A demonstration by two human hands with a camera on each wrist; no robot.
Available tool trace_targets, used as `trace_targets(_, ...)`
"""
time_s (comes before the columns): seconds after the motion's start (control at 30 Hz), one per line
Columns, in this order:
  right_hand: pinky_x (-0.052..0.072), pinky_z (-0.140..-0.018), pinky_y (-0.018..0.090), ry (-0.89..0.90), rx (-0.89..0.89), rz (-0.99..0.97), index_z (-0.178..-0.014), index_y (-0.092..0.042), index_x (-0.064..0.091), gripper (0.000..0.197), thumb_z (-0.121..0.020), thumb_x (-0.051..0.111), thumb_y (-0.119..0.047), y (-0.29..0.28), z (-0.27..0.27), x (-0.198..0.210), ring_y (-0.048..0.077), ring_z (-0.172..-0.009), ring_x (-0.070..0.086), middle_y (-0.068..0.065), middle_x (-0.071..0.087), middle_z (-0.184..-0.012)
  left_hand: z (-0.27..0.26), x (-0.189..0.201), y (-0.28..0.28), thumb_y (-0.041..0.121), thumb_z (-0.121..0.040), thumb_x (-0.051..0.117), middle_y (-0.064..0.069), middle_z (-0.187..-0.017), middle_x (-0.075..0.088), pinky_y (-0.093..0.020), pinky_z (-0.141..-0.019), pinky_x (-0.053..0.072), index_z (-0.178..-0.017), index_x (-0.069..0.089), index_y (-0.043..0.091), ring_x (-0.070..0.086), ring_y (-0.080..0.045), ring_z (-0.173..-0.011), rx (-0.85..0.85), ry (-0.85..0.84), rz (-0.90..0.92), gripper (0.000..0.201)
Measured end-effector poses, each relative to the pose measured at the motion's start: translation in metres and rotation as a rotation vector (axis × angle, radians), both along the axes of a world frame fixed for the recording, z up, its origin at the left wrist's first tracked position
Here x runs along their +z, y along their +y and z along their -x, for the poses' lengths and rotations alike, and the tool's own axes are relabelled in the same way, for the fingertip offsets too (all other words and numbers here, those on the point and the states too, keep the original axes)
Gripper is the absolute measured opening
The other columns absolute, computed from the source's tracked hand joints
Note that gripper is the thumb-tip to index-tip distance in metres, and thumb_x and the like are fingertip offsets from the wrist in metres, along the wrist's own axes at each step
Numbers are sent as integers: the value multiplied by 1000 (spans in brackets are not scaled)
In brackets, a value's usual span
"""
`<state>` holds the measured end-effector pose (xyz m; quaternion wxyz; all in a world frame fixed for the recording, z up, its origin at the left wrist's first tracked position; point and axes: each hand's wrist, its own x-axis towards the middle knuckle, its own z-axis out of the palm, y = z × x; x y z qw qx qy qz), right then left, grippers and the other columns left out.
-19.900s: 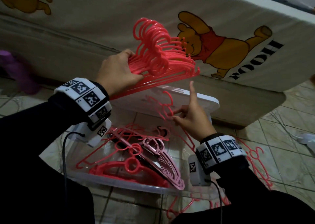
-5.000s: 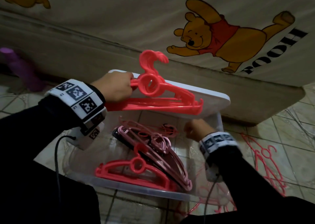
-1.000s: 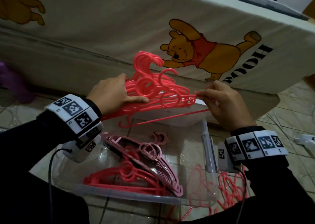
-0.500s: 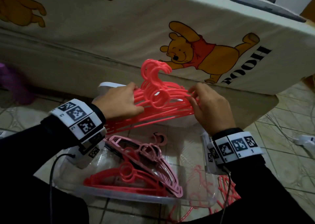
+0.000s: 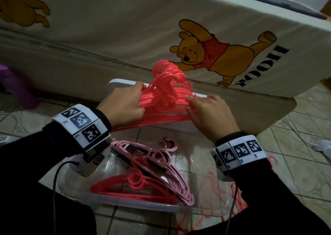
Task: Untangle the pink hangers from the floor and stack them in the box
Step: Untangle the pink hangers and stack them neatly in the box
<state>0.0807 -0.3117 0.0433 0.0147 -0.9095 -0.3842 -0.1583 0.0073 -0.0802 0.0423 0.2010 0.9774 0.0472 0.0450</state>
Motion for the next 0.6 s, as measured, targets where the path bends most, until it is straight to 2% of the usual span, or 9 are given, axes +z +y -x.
trace_targets(0.07, 40, -85, 35, 100, -3, -167, -117, -19, 56, 37, -92, 49, -44, -7, -4, -1, 21, -95, 59, 1, 66, -104, 0, 1, 5, 20, -76, 56, -11, -100, 61, -32, -71, 39, -119, 44, 15, 59, -36, -93, 14, -25, -26, 45)
trace_targets(0.17, 47, -67, 33, 214, -131, -408, -90, -19, 55, 29, -87, 53, -48, -21, -13, -6, 14, -77, 55, -4, 60, -85, -4, 8, 18, 19, -73, 60, -16, -103, 63, -36, -73, 42, -121, 44, 17, 60, -40, -94, 52, -69, -40, 51)
trace_targets(0.23, 50, -65, 36, 325, -206, -389, -78, -20, 55, 27, -84, 58, -46, -26, -19, -16, 12, -67, 56, -8, 58, -72, -7, 11, 24, 19, -72, 61, -17, -103, 65, -41, -76, 48, -119, 44, 21, 61, -42, -91, 76, -83, -42, 51)
trace_targets(0.27, 50, -66, 34, 382, -227, -372, -78, -21, 55, 26, -81, 62, -45, -26, -21, -23, 10, -66, 56, -10, 58, -70, -8, 11, 25, 19, -72, 61, -17, -104, 66, -43, -77, 49, -119, 44, 22, 61, -42, -91, 79, -81, -49, 51)
trace_targets(0.33, 46, -65, 27, 533, -261, -348, -89, -20, 55, 31, -77, 71, -43, -25, -26, -36, 7, -69, 57, -9, 60, -74, -9, 6, 26, 18, -73, 60, -18, -106, 65, -43, -78, 48, -121, 43, 21, 61, -43, -93, 78, -66, -65, 51)
trace_targets(0.4, 46, -66, 26, 714, -320, -245, -99, -15, 56, 38, -76, 75, -38, -25, -32, -48, 12, -74, 59, 0, 66, -84, -10, 1, 27, 19, -75, 59, -20, -109, 63, -42, -80, 46, -124, 41, 19, 59, -44, -97, 95, -41, -50, 52)
trace_targets(0.43, 47, -69, 28, 778, -350, -139, -101, -12, 60, 35, -78, 75, -34, -24, -34, -55, 17, -76, 60, 7, 68, -90, -10, -1, 28, 20, -76, 59, -21, -111, 63, -42, -80, 44, -125, 40, 19, 58, -44, -98, 105, -27, -33, 53)
trace_targets(0.5, 49, -75, 31, 829, -380, 100, -101, -6, 67, 25, -83, 70, -24, -19, -37, -75, 24, -82, 63, 15, 70, -99, -12, 0, 28, 28, -72, 54, -20, -112, 62, -42, -82, 44, -126, 40, 19, 58, -44, -100, 103, -1, -5, 57)
trace_targets(0.6, 51, -86, 32, 841, -361, 331, -107, -5, 68, 25, -84, 65, -15, -5, -27, -118, 28, -98, 65, 16, 68, -109, -13, 2, 24, 34, -60, 44, -17, -110, 63, -40, -82, 44, -125, 42, 21, 58, -41, -99, 65, 5, 23, 66)
